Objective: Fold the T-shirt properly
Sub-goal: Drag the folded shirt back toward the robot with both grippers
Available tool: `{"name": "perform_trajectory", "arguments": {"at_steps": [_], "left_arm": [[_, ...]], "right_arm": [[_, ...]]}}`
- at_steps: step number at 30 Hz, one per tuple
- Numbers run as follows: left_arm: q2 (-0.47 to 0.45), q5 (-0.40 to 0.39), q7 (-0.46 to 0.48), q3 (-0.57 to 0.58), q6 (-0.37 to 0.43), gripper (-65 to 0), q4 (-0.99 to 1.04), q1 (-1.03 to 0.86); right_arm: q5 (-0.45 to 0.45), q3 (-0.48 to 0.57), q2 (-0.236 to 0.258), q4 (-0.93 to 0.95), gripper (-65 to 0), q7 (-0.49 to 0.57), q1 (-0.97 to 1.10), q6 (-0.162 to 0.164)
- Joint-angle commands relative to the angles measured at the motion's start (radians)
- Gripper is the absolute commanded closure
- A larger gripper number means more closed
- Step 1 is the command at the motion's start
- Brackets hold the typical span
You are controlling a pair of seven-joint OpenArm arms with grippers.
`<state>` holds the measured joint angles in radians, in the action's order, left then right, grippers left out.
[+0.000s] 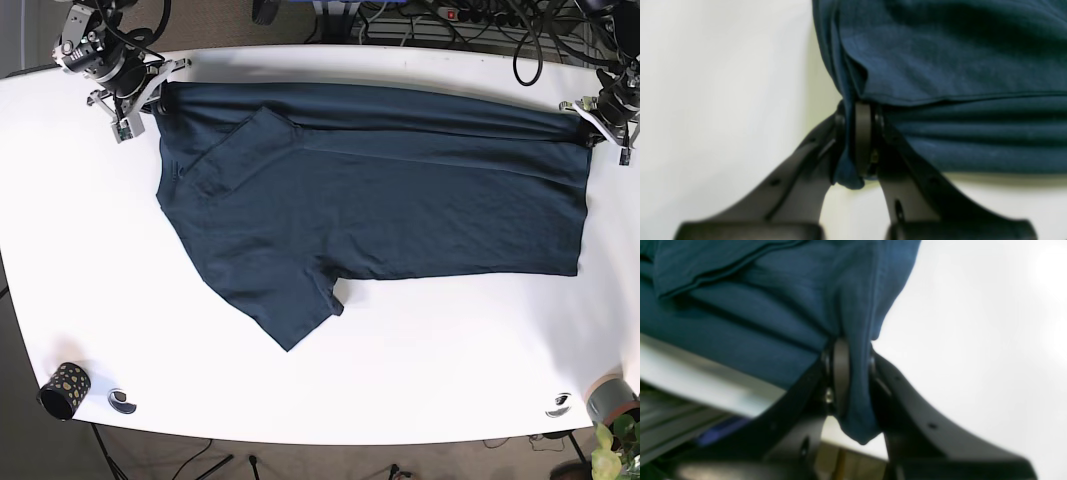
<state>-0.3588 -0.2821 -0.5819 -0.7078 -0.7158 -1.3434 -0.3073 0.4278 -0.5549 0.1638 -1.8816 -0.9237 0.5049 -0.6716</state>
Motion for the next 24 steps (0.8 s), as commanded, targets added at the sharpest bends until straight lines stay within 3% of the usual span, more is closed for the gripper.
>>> {"name": "perform_trajectory", "arguments": {"at_steps": [1, 3, 5, 9, 13, 19, 24], "left_arm": [[-0.026, 0.037, -0.028, -0.031, 0.018, -1.8, -0.009, -0.025], [-0.026, 0.037, -0.028, -0.037, 0.018, -3.2, -0.009, -0.036], [-0.026, 0.036, -0.029, -0.036, 0.018, -8.9, -0.009, -0.037], [-0.021, 0.031, -0.029, -0.04, 0.018, -30.3, -0.046, -0.037], [0.024, 0.031, -0.031, -0.042, 0.018, -43.5, -0.175, -0.042], [0.048, 0.027, -0.031, -0.034, 0.018, -44.4, -0.341, -0.062], [0.066, -0.032, -0.031, -0.005, 0.018, -44.4, -0.388, -0.043]], "right_arm": [[-0.01, -0.009, -0.005, -0.026, -0.8, 0.013, 0.019, 0.01], [-0.013, -0.009, -0.008, -0.022, -1.1, 0.013, 0.022, 0.01], [-0.013, -0.009, -0.008, -0.02, -5.2, 0.013, 0.022, 0.011], [-0.011, -0.014, -0.016, -0.022, -30.9, 0.013, 0.016, 0.016], [-0.005, -0.014, -0.016, -0.031, -49.5, 0.013, 0.011, 0.01], [-0.004, -0.007, -0.016, -0.06, -50.7, 0.015, -0.01, 0.01], [-0.004, -0.006, -0.016, -0.023, -50.7, 0.013, -0.105, 0.01]]}}
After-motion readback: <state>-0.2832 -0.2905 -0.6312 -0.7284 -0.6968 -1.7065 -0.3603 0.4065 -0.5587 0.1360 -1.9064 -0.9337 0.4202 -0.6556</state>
